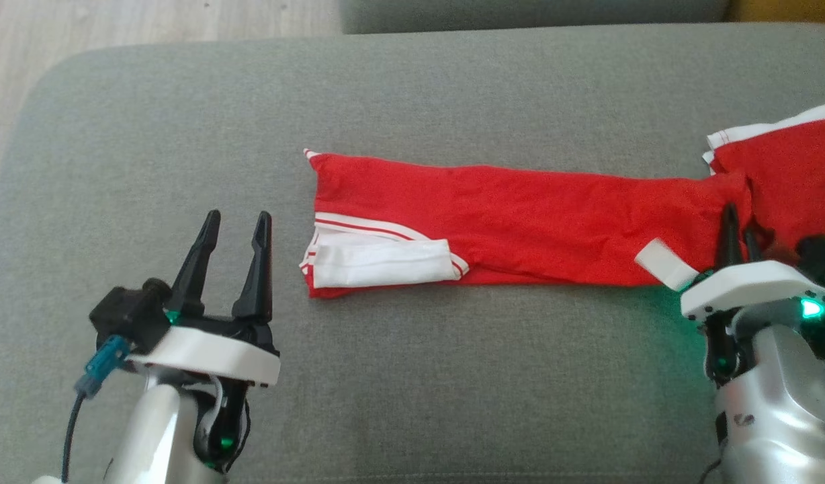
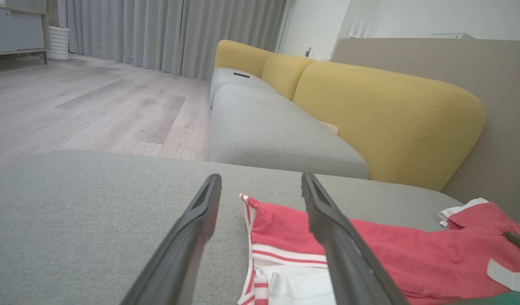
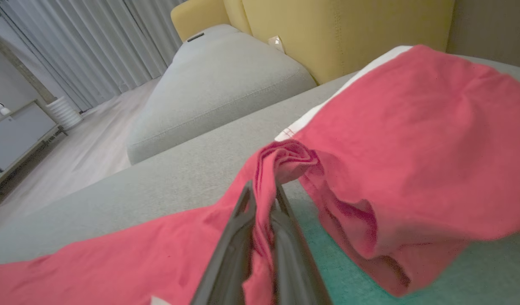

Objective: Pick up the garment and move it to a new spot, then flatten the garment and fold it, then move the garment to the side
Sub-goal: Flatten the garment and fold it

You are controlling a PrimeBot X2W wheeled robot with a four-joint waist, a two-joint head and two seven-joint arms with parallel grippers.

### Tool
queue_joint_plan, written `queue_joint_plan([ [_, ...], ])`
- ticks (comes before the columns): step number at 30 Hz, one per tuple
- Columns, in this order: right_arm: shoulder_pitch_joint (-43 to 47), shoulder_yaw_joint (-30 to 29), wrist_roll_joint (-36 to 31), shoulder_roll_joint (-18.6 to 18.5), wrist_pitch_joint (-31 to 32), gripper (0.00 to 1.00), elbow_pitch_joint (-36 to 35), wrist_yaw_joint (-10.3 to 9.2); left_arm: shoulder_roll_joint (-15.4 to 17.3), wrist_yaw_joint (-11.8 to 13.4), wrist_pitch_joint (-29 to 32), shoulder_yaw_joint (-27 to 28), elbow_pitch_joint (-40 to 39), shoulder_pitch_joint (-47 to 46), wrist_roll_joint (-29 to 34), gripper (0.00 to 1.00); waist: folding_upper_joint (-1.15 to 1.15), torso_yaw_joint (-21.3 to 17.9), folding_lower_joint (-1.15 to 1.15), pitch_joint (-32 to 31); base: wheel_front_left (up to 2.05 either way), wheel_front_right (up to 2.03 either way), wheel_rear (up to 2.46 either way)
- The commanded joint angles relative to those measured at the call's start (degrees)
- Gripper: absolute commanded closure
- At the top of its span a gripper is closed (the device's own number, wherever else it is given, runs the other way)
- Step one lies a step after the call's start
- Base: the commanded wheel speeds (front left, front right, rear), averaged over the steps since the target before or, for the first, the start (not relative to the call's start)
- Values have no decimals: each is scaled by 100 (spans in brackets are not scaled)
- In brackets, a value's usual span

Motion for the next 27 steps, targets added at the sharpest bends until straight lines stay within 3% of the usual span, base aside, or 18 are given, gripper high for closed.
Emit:
queue_joint_plan([
  [1, -85, 273, 141, 20, -53, 100, -273, -5, 96, -35, -29, 172, -156, -90, -58, 0, 0, 78, 0, -79, 0, 0, 0],
  [6, -65, 810, 676, 21, 22, 100, -583, -5, 92, -35, -29, 167, -117, -26, -63, 0, 0, 262, 0, -257, 0, 0, 0],
  [15, -78, 2629, 1943, 22, 92, 100, -990, -5, 76, -35, -29, 128, -71, 135, -84, 0, 0, 611, 0, -476, 0, 0, 0],
  [16, -78, 2629, 1943, 22, 92, 100, -990, -5, 76, -35, -29, 128, -71, 135, -84, 0, 0, 611, 0, -476, 0, 0, 0],
  [22, -524, 3964, 2749, 22, -199, 100, -609, -5, 64, -35, -29, 19, -40, 122, -101, 0, 0, 1071, 0, -440, 0, 0, 0],
  [27, -777, 4500, 3212, 22, -333, 100, -174, -5, 37, -35, -29, -70, 0, 108, -127, 0, 0, 1439, 0, -363, 0, 0, 0],
])
